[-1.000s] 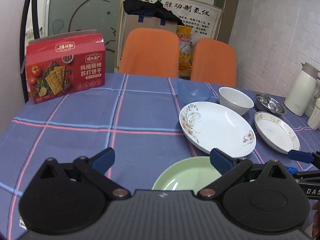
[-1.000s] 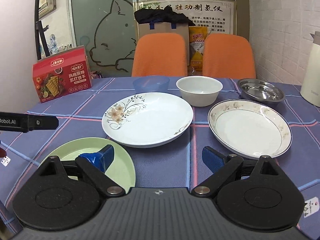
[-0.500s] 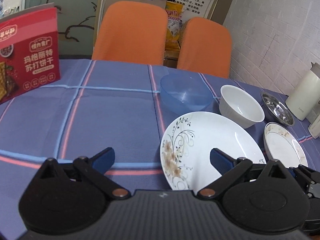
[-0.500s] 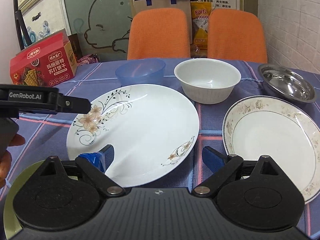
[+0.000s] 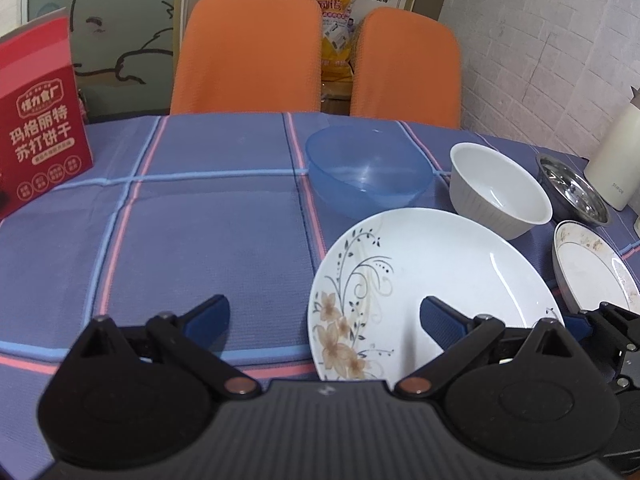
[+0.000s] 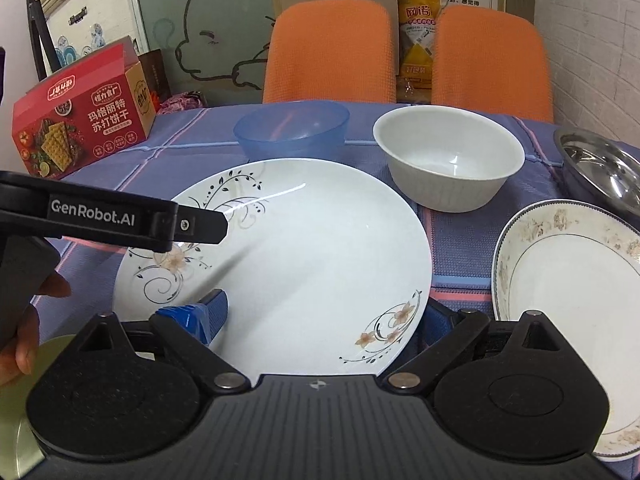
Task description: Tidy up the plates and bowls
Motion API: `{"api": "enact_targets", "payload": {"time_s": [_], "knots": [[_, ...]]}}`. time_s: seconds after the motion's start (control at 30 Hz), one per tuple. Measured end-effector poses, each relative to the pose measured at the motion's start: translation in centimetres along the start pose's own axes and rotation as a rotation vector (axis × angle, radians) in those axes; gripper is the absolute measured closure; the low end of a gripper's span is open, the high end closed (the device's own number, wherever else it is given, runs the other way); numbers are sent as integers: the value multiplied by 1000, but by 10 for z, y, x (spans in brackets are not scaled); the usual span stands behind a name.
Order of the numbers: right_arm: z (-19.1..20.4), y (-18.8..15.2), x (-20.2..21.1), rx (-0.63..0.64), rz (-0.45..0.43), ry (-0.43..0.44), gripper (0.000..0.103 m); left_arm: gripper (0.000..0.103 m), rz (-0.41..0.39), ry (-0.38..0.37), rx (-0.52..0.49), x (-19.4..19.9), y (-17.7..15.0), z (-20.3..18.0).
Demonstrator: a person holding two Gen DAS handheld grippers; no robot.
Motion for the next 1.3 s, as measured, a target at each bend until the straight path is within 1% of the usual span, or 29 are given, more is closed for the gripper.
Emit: {"api": "enact_targets", "payload": {"time_s": [0.1, 0.17, 0.27, 0.33, 0.37, 0.43, 0.47, 0.5, 0.57, 0.6, 0.67, 0.77, 0.9, 1.0, 1.13, 1.3], "knots": [[-1, -1, -1, 13, -15, -35, 19, 3, 16, 1, -10, -6, -2, -3], [0, -1, -3, 24, -28, -16, 17, 3, 31, -1, -17, -11, -5, -7], [1, -4, -1, 37, -48, -8, 17, 4, 17, 30, -66, -12, -8, -14], [1, -4, -1, 36, -58, -9, 16, 6, 12, 49, -84, -13, -10, -18], [1, -4, -2, 32, -61, -14, 16, 9, 6, 47, -86, -13, -10, -19], [3, -3, -3, 20, -62, -28, 15, 28, -7, 21, -81, -10, -10, -24], [3, -2, -4, 20, -60, -32, 15, 43, -8, -9, -81, -7, -9, -31], [4, -1, -4, 14, -54, -36, 15, 42, 1, 8, -71, -7, -8, -32], [4, 0, -2, 1, -31, -37, 16, 43, 13, 14, -54, -8, -6, -32], [6, 1, 1, 0, -36, -27, 16, 45, 16, 16, -43, -6, -5, -31], [12, 3, 10, 28, -62, -26, 16, 46, -14, 13, -46, 5, -1, -32], [19, 9, 28, 45, -118, -48, 16, 46, -64, 10, -51, 30, 6, -36], [28, 11, 51, 44, -134, -31, 16, 47, -91, 20, -59, 59, 5, -38], [41, 3, 68, 52, -136, -20, 16, 47, -96, 18, -54, 81, -10, -36], [60, -21, 84, 49, -114, 11, 16, 48, -87, 41, -41, 107, -42, -32], [81, -52, 95, 40, -76, 50, 16, 48, -60, 66, -24, 129, -86, -22]]}}
Point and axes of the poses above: each gripper's, at about its wrist camera, not at the fingertips, and x roughly against the way its jaws point, z to its left, y to its top, the point moved 5 cm from there along -x, roughly the way its jaws point, and after that the axes turned 6 degrees about y, right-handed, at the moved point
